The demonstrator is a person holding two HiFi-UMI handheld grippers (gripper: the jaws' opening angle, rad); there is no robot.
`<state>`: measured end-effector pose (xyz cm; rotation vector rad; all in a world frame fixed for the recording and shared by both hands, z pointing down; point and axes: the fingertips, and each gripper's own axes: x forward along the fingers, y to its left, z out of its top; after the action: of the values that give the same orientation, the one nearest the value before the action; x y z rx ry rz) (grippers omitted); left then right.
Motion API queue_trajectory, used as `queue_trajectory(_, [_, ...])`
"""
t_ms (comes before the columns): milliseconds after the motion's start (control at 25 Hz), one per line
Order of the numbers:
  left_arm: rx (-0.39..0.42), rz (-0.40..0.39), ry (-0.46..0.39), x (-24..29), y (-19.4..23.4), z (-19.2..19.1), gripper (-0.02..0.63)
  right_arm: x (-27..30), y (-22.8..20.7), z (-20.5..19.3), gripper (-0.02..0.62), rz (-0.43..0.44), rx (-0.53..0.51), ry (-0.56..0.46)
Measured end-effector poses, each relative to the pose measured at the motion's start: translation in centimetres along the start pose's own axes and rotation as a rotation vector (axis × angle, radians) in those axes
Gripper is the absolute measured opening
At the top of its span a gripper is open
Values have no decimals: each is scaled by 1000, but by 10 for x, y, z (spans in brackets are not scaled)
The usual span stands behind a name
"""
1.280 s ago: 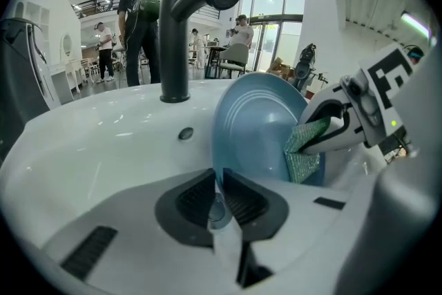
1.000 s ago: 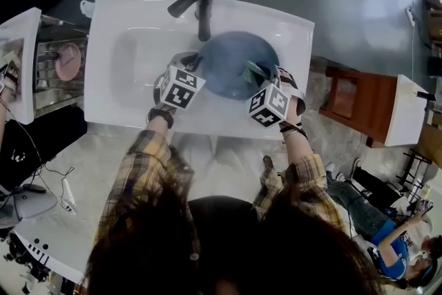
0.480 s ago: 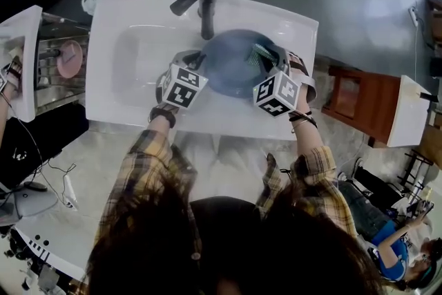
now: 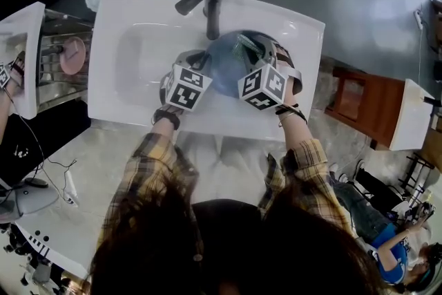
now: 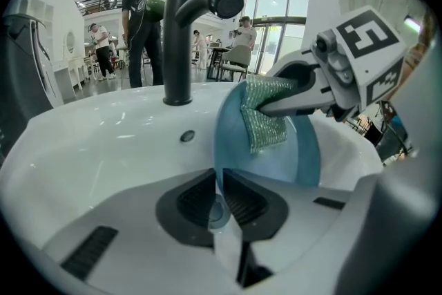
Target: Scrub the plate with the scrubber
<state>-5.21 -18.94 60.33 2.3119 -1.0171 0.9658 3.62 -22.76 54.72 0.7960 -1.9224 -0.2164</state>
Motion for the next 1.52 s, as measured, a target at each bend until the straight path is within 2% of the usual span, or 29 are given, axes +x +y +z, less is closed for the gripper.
queue_trajectory(400, [-8,-7,14,2,-1,-5,34,9,50,-4,84,106,44,-27])
queue_trajectory(920, [-6,-16,15,6,-2,-7,35,6,108,-35,87,248,10,81])
queue_trajectory(1280, [-22,-21,11,7,-1,-7,35,1,96,-47,94,232,-77,121])
queue_trajectory(1520, [-28,-23,4,6,1,-3,35,1,66,-45,95,173,-103,118])
